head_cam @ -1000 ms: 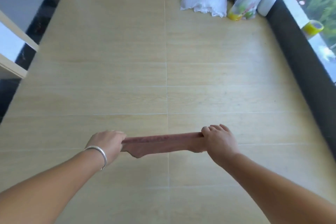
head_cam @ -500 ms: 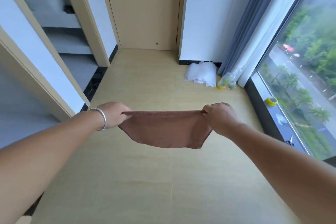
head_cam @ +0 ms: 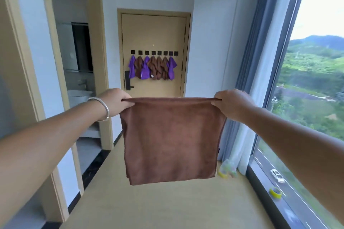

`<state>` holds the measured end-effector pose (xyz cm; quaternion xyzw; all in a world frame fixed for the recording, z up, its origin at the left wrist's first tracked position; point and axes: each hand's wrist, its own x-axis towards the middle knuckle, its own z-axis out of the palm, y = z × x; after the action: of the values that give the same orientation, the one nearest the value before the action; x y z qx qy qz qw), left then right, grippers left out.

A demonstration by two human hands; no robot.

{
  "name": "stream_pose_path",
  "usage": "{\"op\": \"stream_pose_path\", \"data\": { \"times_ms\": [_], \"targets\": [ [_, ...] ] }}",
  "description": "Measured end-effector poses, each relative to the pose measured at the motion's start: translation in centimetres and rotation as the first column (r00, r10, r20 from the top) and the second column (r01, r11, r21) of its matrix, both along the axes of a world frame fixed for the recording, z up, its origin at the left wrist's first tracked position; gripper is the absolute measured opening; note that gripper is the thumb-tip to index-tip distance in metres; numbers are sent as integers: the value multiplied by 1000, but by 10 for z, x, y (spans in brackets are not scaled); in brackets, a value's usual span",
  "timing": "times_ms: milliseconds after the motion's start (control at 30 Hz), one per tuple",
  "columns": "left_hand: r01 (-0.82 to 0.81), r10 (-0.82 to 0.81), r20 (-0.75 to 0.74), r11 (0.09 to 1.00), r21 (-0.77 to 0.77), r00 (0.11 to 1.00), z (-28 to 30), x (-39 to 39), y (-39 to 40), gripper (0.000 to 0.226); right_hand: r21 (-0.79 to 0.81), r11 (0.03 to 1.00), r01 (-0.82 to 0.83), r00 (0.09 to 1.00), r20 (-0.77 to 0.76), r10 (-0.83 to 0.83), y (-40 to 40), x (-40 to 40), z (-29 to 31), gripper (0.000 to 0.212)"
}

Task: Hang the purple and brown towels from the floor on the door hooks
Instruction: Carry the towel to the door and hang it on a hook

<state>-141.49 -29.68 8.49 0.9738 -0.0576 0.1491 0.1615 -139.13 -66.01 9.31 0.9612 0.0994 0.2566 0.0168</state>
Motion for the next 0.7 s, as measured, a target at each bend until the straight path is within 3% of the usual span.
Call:
{"op": "stream_pose_path", "data": {
  "times_ms": [100, 200, 433, 700],
  "targets": [
    [-42, 46, 111, 998, -40, 993, 36, -7, 0, 42, 24, 1000, 7, 1000, 12, -7, 6, -9, 36, 29],
    [-60, 59, 112, 998, 7, 992, 53, -18, 4, 43, 21, 1000, 3, 1000, 8, -3, 12, -18, 52, 30],
    [-89, 83, 47, 985, 148, 995, 51, -38, 27, 42, -71, 997, -27, 999, 28, 29, 40, -29, 47, 32],
    [-147, 123, 108, 956, 253, 986, 43, -19, 56, 45, -115, 993, -35, 997, 69, 44, 70, -13, 41, 37]
  ]
}}
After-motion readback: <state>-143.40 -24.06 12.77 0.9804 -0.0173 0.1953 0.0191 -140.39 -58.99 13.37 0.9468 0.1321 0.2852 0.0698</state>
